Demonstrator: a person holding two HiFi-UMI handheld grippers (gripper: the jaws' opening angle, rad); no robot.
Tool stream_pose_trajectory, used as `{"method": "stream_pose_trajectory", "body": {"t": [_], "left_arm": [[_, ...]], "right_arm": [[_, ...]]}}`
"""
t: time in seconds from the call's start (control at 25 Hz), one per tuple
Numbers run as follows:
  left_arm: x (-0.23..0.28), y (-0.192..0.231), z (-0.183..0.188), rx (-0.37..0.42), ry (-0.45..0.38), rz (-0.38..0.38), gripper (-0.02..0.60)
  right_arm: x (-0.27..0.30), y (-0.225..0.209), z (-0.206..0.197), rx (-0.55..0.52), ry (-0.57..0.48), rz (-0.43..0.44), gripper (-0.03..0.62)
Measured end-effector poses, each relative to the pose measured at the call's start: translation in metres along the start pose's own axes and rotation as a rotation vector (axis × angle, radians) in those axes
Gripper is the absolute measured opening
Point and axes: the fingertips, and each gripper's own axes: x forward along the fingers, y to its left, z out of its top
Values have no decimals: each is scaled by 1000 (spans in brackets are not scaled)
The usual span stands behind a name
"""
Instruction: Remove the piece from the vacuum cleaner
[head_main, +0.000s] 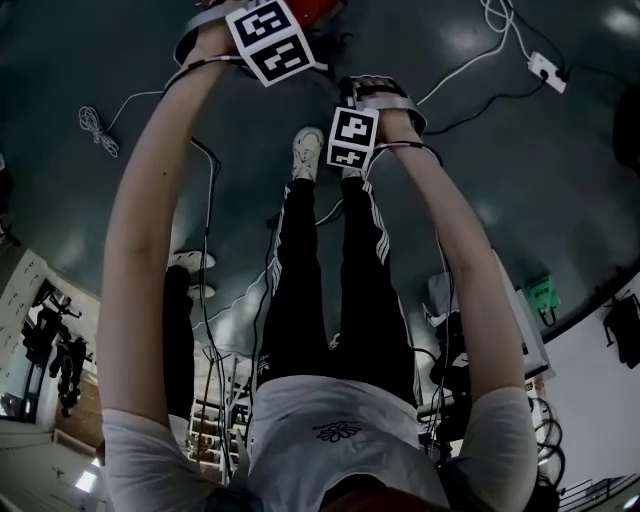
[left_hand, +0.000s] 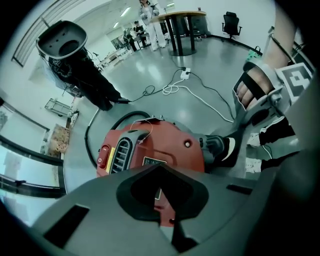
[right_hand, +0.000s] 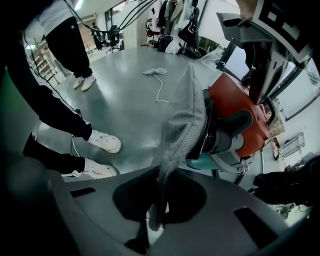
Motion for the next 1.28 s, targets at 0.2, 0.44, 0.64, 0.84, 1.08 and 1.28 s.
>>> {"method": "stream_pose_trajectory", "body": {"t": [0.2, 0.44, 0.64, 0.84, 1.08, 1.28], "left_arm": [[4, 1, -4, -34, -13, 6, 2], [-1, 2, -7, -59, -48, 3, 2], [1, 1, -5, -36, -27, -2, 2], [2, -1, -2, -43, -16, -5, 2], [3, -1, -9, -23, 14, -11, 1], [3, -1, -4, -27, 7, -3, 2]], "right_arm": [[-1, 1, 4, -97, -27, -47, 23], [-10, 9, 13, -120, -54, -63, 23], [-12, 10, 14, -95, -53, -55, 23], [-14, 13, 10, -125, -54, -19, 23], [-14, 9, 9, 54, -134, 125, 23], [-23, 10, 10, -6, -140, 90, 23]]}}
